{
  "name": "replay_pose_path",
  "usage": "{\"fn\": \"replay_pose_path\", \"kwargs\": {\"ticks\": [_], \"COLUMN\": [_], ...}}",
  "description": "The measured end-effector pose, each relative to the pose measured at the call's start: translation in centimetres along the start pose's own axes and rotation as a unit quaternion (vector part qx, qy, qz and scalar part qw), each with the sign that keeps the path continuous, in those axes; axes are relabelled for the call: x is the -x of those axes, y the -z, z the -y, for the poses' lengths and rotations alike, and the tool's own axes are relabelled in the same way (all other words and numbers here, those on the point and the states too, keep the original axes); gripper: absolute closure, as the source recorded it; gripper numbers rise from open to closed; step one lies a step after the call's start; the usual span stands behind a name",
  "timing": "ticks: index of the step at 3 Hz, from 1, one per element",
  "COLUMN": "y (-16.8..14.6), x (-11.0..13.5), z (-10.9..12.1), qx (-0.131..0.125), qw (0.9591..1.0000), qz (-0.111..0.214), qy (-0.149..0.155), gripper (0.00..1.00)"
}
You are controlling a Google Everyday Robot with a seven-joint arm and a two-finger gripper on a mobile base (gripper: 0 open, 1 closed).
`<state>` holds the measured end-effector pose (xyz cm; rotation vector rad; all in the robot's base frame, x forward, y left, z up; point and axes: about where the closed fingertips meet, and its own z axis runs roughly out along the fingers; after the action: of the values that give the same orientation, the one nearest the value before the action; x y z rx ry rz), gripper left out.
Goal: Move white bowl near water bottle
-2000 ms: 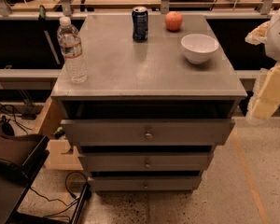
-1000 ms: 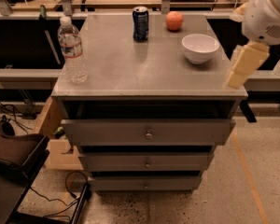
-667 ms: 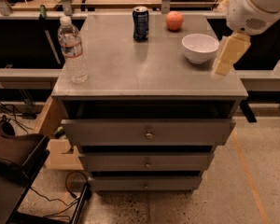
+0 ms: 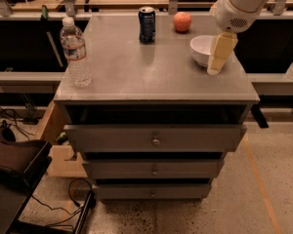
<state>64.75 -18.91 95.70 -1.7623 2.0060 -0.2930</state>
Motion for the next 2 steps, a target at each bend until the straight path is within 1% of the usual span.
{"fn": "replay_pose_path", "kwargs": {"ticks": [1, 2], "y": [-3.7, -7.1], "x": [-0.9, -1.8], "z": [1.1, 1.2], "qx": [0.034, 0.069], "qw": [0.9993, 0.9974], "qz": [-0.011, -0.017], "qy": [-0.005, -0.014], "gripper": [0.00, 0.00]}}
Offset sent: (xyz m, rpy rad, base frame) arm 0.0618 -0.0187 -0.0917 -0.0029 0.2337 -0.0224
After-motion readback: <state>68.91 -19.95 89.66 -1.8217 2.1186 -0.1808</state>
